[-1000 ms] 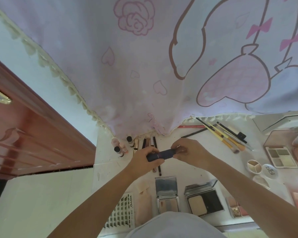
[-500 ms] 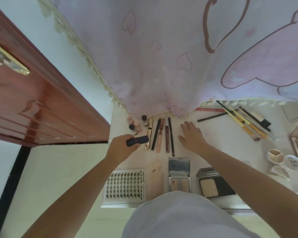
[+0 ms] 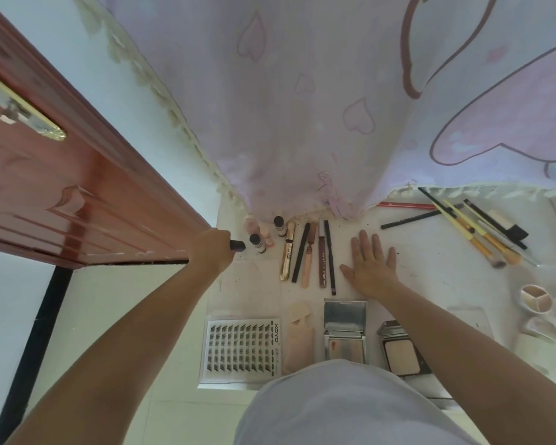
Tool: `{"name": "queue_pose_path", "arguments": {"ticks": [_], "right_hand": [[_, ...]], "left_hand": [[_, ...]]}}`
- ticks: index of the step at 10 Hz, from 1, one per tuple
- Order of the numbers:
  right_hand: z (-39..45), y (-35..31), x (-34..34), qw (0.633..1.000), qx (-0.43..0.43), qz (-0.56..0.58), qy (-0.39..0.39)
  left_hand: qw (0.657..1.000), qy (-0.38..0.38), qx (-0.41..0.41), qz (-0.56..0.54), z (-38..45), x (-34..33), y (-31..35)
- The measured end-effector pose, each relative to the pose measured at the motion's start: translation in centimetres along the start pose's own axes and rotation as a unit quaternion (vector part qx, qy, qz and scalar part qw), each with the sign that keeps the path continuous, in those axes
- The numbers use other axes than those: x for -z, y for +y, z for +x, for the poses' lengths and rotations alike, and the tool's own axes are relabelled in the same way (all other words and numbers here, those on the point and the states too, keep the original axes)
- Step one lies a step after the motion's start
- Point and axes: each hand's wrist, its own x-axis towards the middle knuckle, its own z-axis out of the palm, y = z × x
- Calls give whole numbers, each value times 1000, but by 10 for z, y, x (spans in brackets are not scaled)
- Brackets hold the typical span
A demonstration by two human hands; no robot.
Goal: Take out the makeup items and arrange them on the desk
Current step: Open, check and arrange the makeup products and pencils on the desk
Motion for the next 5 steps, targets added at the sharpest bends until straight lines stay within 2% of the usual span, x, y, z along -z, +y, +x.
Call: {"name": "queue_pose_path", "arguments": {"ticks": [1, 2, 5], "right_hand": [[0, 1, 0, 1000, 1, -3, 4], [0, 1, 0, 1000, 1, -6, 6], [2, 3, -3, 1000, 4, -15, 13]], "left_hand": [[998, -32, -24, 48, 6, 8, 13], [996, -62, -27, 50, 11, 14, 21], [997, -66, -27, 24, 20, 17, 28]]}}
